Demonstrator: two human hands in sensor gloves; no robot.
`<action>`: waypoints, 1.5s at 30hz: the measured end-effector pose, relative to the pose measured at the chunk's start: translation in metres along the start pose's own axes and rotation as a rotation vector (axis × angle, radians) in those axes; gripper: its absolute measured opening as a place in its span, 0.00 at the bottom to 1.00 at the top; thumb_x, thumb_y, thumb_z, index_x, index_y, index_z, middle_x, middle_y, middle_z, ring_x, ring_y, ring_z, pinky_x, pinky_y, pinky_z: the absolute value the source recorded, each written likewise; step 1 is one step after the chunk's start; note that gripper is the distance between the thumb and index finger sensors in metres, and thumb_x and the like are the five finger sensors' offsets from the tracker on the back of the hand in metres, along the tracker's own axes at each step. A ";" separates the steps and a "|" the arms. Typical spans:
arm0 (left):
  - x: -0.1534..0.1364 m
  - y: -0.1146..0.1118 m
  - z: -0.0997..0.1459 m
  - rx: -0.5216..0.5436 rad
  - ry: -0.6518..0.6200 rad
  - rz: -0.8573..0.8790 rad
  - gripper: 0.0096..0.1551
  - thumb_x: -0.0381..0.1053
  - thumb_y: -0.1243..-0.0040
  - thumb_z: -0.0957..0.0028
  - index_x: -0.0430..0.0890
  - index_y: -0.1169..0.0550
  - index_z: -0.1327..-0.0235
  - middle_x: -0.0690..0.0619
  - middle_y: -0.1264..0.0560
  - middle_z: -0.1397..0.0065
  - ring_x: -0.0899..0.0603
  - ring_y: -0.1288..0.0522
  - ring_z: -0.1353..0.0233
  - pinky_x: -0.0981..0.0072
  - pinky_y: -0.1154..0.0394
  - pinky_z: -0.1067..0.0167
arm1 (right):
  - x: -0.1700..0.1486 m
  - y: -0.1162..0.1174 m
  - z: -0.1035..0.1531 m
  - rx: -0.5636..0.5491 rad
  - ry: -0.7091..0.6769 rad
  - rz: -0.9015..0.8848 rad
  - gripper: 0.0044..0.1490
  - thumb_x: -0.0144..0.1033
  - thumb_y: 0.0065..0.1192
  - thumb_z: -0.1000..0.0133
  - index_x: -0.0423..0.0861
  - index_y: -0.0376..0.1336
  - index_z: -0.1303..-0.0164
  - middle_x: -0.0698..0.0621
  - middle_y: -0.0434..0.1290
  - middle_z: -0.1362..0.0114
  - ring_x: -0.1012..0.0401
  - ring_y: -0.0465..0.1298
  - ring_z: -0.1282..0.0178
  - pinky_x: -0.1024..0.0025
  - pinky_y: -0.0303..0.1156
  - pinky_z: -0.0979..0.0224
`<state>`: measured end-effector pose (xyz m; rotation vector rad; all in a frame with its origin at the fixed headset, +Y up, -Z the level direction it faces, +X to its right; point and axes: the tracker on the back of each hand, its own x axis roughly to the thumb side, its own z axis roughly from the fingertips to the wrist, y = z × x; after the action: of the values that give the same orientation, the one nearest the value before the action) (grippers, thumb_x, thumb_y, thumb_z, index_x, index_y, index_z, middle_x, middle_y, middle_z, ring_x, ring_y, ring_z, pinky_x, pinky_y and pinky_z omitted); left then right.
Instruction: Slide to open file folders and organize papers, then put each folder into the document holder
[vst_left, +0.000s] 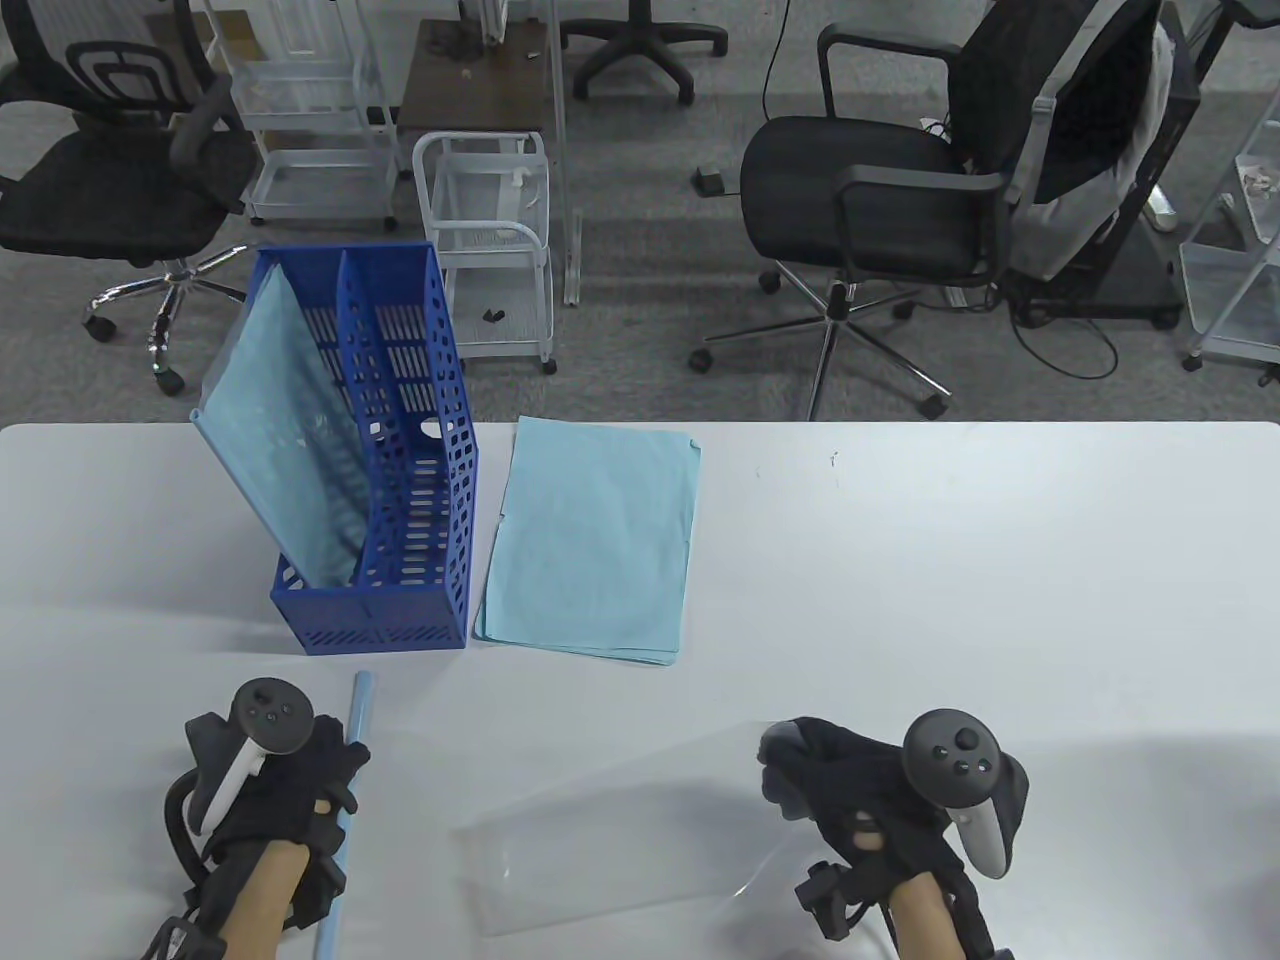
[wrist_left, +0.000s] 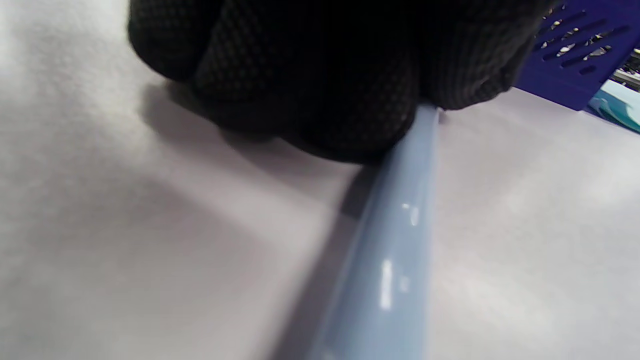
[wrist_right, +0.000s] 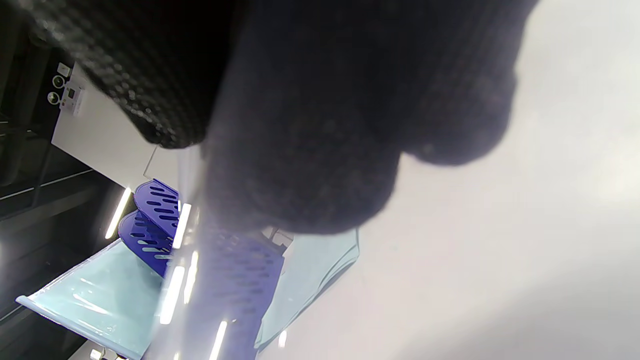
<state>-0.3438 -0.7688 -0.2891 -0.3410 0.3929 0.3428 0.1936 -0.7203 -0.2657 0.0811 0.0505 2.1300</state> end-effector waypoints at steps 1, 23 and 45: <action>-0.001 0.000 -0.001 0.003 0.000 0.009 0.26 0.62 0.29 0.53 0.46 0.14 0.50 0.57 0.12 0.67 0.49 0.14 0.68 0.53 0.17 0.55 | 0.000 0.001 0.000 0.004 0.000 0.003 0.25 0.50 0.73 0.56 0.48 0.78 0.55 0.53 0.88 0.62 0.60 0.87 0.70 0.66 0.86 0.62; 0.069 0.023 0.098 0.115 -0.603 0.121 0.41 0.66 0.32 0.52 0.54 0.27 0.24 0.52 0.21 0.27 0.40 0.20 0.29 0.44 0.28 0.28 | 0.009 0.008 0.000 0.029 -0.062 0.025 0.25 0.50 0.72 0.56 0.50 0.78 0.54 0.55 0.88 0.59 0.60 0.88 0.66 0.65 0.86 0.58; 0.109 0.002 0.095 -0.140 -0.812 0.509 0.24 0.55 0.36 0.49 0.55 0.15 0.40 0.51 0.12 0.50 0.45 0.12 0.59 0.52 0.17 0.54 | -0.012 -0.026 0.003 -0.054 -0.041 -0.264 0.58 0.68 0.67 0.58 0.51 0.51 0.22 0.46 0.63 0.19 0.39 0.67 0.24 0.34 0.62 0.25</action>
<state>-0.2204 -0.7027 -0.2536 -0.2076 -0.3577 0.9653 0.2225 -0.7171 -0.2647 0.0817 -0.0203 1.8636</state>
